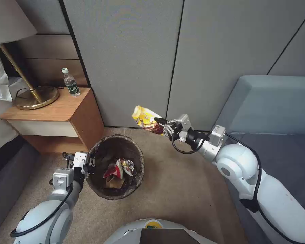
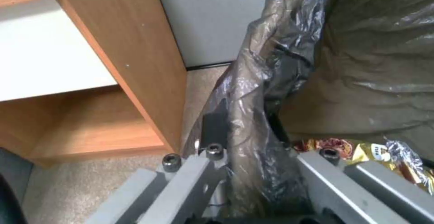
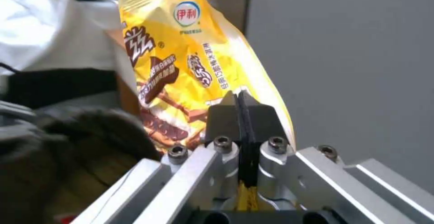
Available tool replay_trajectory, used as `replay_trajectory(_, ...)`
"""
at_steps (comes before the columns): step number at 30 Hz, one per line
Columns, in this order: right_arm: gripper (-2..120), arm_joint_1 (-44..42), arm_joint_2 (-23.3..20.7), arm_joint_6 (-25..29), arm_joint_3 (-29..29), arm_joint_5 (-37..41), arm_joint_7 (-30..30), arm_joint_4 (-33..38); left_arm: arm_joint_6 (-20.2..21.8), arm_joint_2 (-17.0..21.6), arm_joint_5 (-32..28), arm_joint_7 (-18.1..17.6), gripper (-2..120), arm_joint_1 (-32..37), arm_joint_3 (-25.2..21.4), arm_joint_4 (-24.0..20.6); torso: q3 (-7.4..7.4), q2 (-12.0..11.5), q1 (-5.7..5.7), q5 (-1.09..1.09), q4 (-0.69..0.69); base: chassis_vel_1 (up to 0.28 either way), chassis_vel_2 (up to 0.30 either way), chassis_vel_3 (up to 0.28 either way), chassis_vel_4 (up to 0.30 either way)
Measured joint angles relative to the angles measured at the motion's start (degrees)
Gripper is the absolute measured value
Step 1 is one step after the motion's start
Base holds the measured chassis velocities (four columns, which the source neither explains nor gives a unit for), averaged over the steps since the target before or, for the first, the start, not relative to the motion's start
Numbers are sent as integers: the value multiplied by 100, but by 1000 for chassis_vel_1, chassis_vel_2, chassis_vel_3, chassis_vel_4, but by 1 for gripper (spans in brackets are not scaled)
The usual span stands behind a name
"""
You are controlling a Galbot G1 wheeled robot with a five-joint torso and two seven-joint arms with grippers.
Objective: Pick up the trash bin, then pick up the garbage from the floor and place it into the trash bin.
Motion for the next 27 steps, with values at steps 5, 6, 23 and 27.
replay_trajectory(5, 0, 415, 44, -186, -495, 209, 82, 101, 1, -2, 1, 2, 2, -40, 42, 0, 0, 0, 0, 1, -1, 0, 0, 0, 0)
replay_trajectory(6, 0, 527, 64, -211, -629, 232, 121, 94, 1, -1, 2, 2, 2, -51, 47, 0, 0, 0, 0, 0, 0, 0, 0, 0, 0)
replay_trajectory(23, 0, 1388, 369, -468, -2264, 226, 350, -3, 29, 41, -22, 3, 2, -69, 21, 0, 0, 0, 0, 0, -1, 0, 0, 0, 0)
replay_trajectory(27, 0, 1386, 395, -484, -2446, 137, 348, -79, 41, 44, -51, 3, 2, -99, 6, 0, 0, 0, 0, 0, -1, 0, 0, 0, 0)
